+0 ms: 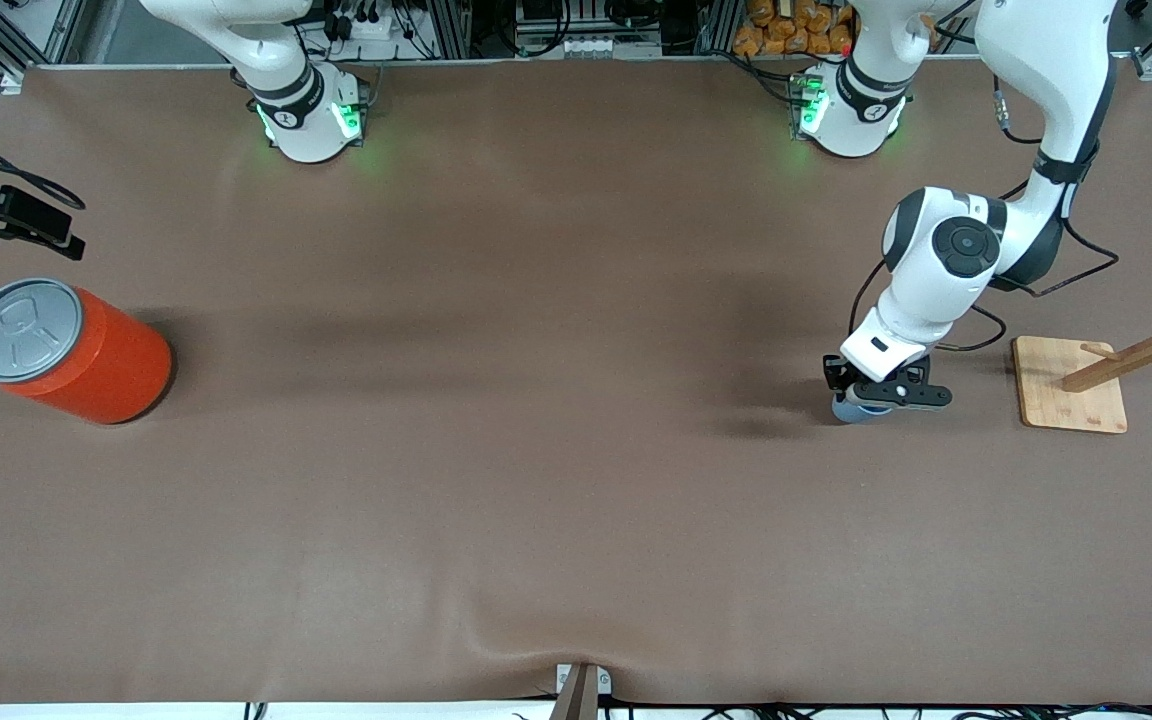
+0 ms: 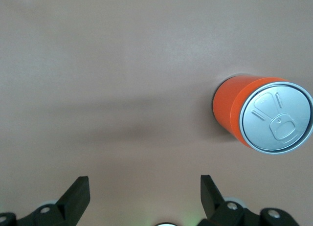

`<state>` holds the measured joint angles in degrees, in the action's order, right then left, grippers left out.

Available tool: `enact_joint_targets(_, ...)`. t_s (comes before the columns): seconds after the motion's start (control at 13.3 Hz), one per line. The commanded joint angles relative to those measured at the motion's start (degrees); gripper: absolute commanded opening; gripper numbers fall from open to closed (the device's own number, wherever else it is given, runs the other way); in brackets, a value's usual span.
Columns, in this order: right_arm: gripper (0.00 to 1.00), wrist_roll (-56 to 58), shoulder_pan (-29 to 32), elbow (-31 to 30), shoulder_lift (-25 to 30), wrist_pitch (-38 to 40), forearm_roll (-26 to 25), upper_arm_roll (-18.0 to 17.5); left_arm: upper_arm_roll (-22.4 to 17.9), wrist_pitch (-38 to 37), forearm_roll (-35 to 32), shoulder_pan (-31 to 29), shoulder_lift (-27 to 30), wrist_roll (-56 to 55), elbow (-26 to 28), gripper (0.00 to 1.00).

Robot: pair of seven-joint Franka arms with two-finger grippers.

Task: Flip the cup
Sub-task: 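Set the blue cup upright on the table and open the left gripper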

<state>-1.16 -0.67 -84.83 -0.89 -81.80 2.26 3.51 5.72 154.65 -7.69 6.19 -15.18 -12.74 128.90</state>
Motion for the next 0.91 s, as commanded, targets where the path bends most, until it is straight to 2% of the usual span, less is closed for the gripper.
enact_joint_targets(0.0, 1.00, 0.46, -0.29, 0.81, -0.34, 0.33, -0.33, 0.09, 0.08, -2.94, -1.80, -0.21, 1.55, -2.90, -1.19, 1.00)
enact_joint_targets(0.3, 1.00, 0.46, -0.30, 0.81, -0.34, 0.33, -0.33, 0.09, 0.60, -18.11, -1.80, 0.05, 4.97, -3.43, -9.26, 1.00)
enact_joint_targets(0.53, 1.00, 0.46, -0.38, 0.81, -0.34, 0.24, -0.33, 0.09, 0.96, -32.18, -1.19, 0.41, 5.16, -3.17, -20.41, 1.00)
enact_joint_targets(0.68, 1.00, 0.46, -0.38, 0.81, -0.34, 0.24, -0.33, 0.09, 0.96, -35.82, -1.01, 0.15, 5.07, -2.47, -24.47, 1.00)
enact_joint_targets(0.83, 1.00, 0.46, -0.38, 0.81, -0.34, 0.24, -0.33, 0.09, 0.87, -36.00, -0.92, -0.21, 5.07, -2.38, -25.98, 1.00)
